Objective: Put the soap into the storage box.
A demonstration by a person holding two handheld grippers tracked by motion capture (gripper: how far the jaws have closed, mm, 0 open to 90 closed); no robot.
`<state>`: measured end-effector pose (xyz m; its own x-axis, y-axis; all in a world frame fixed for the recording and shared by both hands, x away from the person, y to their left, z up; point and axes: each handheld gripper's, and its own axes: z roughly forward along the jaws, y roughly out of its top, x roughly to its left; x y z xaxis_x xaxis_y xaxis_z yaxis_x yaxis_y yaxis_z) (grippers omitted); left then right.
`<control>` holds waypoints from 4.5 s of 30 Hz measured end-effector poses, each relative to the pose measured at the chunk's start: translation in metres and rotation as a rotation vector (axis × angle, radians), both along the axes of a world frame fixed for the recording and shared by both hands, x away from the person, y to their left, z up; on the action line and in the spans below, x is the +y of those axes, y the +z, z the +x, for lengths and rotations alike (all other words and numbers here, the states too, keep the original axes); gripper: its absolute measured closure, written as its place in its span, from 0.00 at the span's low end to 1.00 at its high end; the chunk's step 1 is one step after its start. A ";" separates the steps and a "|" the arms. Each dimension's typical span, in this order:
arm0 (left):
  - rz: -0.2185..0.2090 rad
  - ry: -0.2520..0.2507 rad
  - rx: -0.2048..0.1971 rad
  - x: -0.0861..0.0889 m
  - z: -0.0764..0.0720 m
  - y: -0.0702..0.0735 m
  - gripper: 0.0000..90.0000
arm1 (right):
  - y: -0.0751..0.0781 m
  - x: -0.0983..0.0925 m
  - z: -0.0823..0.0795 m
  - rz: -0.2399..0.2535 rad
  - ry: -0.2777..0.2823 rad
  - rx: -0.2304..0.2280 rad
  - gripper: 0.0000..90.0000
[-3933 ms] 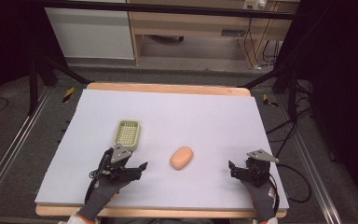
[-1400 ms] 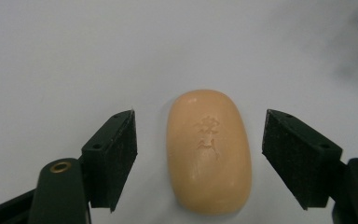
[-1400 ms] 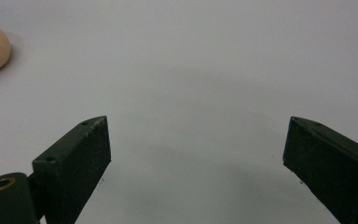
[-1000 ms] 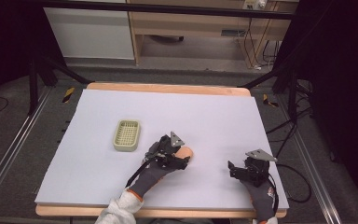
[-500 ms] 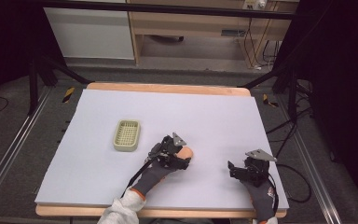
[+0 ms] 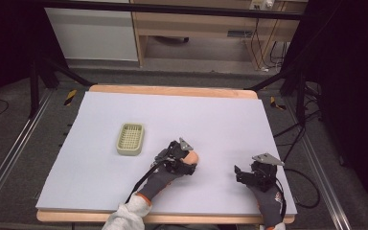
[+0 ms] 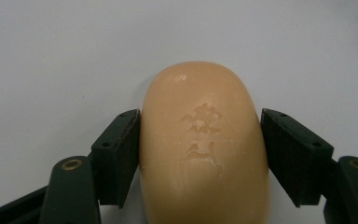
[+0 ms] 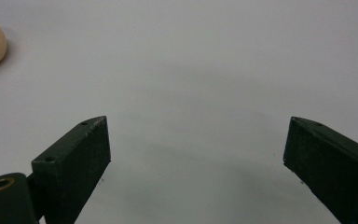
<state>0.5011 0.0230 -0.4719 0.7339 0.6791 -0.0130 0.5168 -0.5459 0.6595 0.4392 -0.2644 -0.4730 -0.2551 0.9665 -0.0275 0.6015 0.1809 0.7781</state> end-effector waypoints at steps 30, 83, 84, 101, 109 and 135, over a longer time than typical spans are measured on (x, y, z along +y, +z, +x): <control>0.009 0.010 -0.017 0.004 -0.004 0.009 0.35 | 0.000 0.000 0.000 0.003 -0.004 0.005 0.08; -0.071 0.160 -0.092 0.119 -0.015 0.055 0.35 | 0.001 -0.001 -0.001 -0.008 0.003 -0.002 0.08; -0.062 0.167 -0.093 0.122 -0.014 0.056 0.35 | 0.001 -0.001 -0.001 -0.008 0.002 -0.002 0.08; -0.076 0.263 -0.117 0.145 0.005 0.061 0.35 | 0.000 0.001 0.000 -0.013 0.006 0.008 0.08; -0.066 0.282 -0.117 0.147 0.010 0.059 0.35 | 0.000 0.001 0.001 -0.014 0.004 0.007 0.08; -0.070 0.403 -0.115 0.169 0.038 0.050 0.35 | -0.002 0.002 0.004 -0.026 0.009 0.013 0.08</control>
